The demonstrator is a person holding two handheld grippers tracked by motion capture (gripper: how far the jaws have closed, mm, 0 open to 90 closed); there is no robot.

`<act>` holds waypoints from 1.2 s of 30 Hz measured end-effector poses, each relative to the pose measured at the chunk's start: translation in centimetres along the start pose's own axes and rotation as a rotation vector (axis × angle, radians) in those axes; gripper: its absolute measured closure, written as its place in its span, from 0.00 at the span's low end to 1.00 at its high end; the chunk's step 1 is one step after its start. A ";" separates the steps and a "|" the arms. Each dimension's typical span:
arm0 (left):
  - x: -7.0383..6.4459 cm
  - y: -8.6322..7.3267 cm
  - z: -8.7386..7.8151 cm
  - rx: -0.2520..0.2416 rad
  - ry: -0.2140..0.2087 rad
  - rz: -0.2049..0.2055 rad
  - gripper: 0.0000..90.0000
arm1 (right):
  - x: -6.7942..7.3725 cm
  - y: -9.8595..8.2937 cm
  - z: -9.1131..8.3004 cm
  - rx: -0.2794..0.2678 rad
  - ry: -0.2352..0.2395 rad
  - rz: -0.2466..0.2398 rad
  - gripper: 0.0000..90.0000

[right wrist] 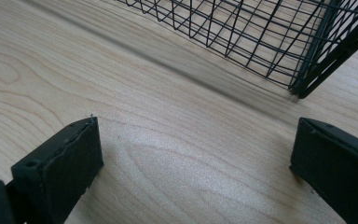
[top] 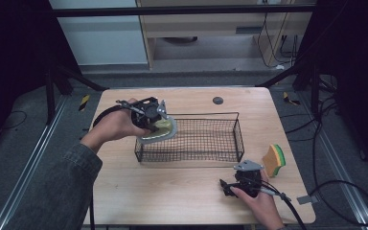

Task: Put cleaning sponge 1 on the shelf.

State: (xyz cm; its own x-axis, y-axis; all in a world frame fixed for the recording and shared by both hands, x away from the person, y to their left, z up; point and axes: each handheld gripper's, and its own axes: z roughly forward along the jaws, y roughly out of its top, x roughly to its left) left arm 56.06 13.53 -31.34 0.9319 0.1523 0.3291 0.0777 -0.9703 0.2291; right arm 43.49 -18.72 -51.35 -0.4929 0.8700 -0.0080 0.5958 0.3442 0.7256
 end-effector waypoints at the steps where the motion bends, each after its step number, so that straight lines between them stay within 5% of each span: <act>1: -0.1 0.2 0.1 0.003 -0.002 0.000 0.79 | 0.0 0.0 0.0 0.000 0.000 0.001 0.02; 25: -0.6 0.8 0.9 0.010 0.039 0.046 0.79 | 0.0 0.0 0.0 0.000 0.001 -0.003 0.02; 36: -1.4 0.3 3.0 0.028 0.045 0.056 0.79 | 0.0 0.0 0.0 0.000 0.001 -0.004 0.02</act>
State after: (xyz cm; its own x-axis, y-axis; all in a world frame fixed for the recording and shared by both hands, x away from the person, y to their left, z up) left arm 55.86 12.46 -34.46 0.9185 0.1054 0.3812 0.0365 -0.9823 0.1837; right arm 43.52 -18.73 -51.35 -0.4958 0.8684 -0.0097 0.5938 0.3472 0.7259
